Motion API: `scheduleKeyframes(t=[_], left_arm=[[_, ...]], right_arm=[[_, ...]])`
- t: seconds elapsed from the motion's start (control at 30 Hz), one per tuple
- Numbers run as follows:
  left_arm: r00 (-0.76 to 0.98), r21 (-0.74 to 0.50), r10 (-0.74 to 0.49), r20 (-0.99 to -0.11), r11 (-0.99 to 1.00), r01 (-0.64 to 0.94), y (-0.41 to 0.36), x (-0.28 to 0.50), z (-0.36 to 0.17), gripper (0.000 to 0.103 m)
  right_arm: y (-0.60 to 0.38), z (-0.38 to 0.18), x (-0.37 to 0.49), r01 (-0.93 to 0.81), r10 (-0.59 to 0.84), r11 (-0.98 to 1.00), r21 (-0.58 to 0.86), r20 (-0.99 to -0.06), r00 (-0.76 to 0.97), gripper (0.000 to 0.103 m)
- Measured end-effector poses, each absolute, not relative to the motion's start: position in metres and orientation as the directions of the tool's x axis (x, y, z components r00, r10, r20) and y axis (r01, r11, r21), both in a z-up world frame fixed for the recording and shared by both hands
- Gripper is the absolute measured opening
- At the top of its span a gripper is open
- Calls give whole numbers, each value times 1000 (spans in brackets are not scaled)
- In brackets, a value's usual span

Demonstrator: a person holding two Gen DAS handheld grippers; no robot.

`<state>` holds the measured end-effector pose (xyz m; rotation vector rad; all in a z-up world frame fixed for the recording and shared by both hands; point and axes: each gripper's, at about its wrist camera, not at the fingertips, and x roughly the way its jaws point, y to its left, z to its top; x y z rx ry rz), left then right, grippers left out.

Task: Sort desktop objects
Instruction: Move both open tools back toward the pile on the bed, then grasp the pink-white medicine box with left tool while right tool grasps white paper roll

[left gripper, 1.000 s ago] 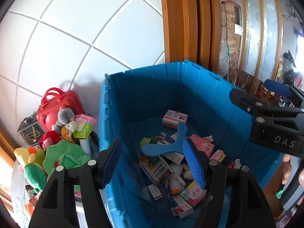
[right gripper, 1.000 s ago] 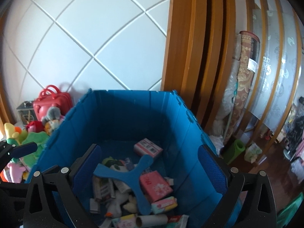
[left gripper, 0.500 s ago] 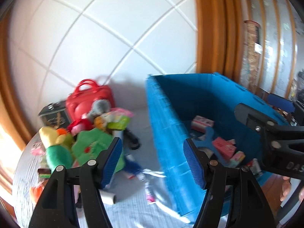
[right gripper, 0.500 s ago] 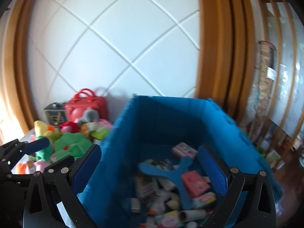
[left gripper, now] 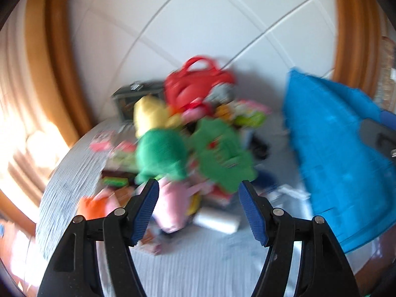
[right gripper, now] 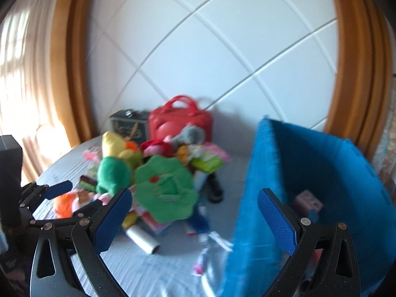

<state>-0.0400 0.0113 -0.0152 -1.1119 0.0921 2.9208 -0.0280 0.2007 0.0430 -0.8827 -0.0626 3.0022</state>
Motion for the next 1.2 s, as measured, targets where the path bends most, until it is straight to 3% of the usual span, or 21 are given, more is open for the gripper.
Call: scheduleKeyframes(t=[0.3, 0.5, 0.87, 1.2], left_arm=[[-564, 105, -202, -801, -974, 200, -108, -47, -109, 66], [-413, 114, -239, -879, -946, 303, -162, -45, -172, 66], [-352, 42, -133, -926, -966, 254, -136, -74, -238, 66], [-354, 35, -150, -923, -950, 310, -125, -102, -259, 66]], right_arm=[[166, -48, -74, 43, -30, -999, 0, -720, -693, 103], [170, -121, -94, -4, -13, -1000, 19, -828, -560, 103], [194, -192, -95, -74, 41, -997, -11, -909, -414, 103], [191, -213, -96, -25, 26, -1000, -18, -933, -358, 103]])
